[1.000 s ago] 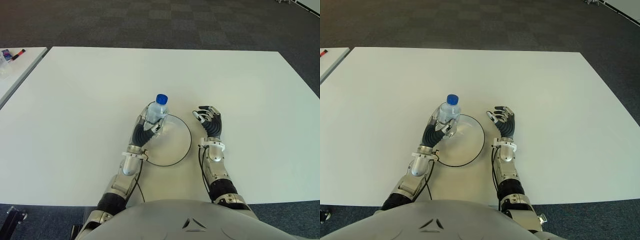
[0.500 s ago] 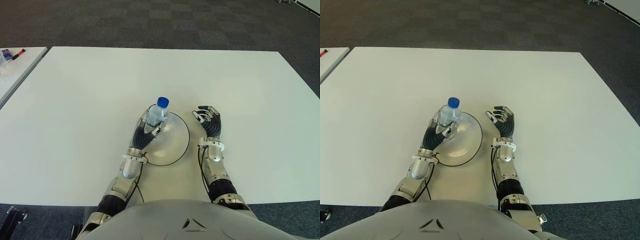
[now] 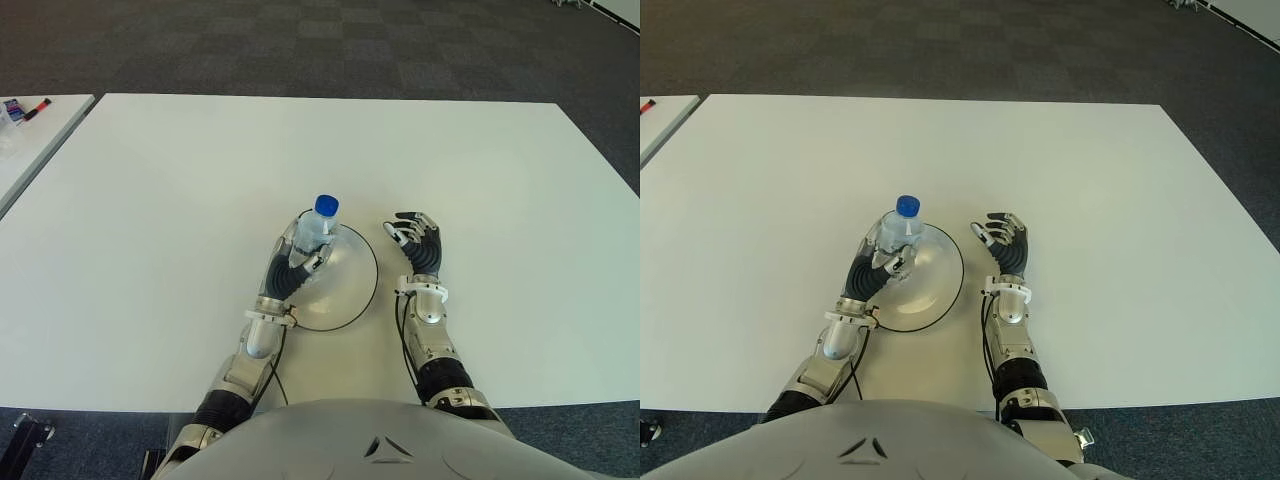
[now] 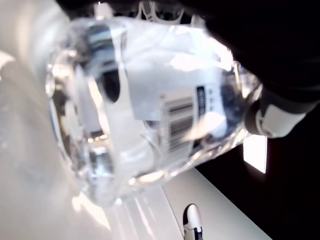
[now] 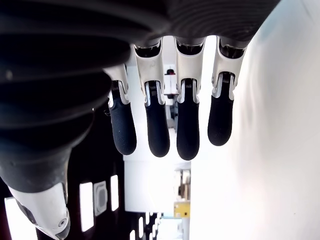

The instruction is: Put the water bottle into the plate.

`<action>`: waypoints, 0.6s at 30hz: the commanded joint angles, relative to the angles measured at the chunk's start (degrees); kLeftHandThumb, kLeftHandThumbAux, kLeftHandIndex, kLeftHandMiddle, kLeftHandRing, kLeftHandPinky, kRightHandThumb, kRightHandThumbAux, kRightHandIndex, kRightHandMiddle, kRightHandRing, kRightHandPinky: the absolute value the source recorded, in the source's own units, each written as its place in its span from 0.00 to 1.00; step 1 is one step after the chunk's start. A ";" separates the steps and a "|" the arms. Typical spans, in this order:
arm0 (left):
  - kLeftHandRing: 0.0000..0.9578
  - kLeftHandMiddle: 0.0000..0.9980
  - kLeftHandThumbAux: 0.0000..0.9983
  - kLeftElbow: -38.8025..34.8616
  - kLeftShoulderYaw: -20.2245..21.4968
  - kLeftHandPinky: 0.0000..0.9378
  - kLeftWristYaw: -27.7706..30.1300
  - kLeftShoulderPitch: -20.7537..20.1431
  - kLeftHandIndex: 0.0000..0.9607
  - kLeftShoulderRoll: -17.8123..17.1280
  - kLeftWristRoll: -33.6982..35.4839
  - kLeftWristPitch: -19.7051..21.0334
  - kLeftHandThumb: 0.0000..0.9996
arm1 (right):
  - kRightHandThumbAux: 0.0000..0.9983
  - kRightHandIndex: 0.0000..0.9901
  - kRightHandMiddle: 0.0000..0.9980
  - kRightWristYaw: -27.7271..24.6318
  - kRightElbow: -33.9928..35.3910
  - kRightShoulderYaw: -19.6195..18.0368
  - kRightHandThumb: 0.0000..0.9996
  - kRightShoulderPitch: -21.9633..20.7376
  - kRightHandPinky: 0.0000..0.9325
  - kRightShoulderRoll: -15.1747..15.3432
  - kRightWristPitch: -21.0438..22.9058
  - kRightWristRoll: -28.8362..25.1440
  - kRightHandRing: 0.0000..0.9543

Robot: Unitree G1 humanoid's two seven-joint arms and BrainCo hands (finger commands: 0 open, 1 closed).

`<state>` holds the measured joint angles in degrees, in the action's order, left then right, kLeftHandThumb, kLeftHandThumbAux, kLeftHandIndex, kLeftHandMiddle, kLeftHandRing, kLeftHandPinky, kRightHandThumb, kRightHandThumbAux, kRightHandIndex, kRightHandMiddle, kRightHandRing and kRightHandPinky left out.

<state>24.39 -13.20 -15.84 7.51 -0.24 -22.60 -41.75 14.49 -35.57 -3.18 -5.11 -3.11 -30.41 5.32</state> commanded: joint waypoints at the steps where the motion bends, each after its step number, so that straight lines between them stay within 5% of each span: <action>1: 0.41 0.40 0.53 1.28 -0.71 0.41 -0.84 0.82 0.24 -0.05 -1.18 0.65 0.80 | 0.73 0.42 0.41 -0.43 -2.23 0.18 0.69 1.72 0.47 -0.41 1.97 -0.23 0.46; 18: 0.42 0.41 0.52 0.28 -0.83 0.42 -1.65 0.56 0.27 -0.36 -1.47 0.39 0.82 | 0.73 0.42 0.41 -0.72 -2.67 -0.17 0.70 1.44 0.46 -0.62 2.17 -0.68 0.45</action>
<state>24.20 -13.90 -17.12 7.59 -0.33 -23.69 -41.94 13.96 -35.76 -3.30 -5.18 -3.17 -30.41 5.18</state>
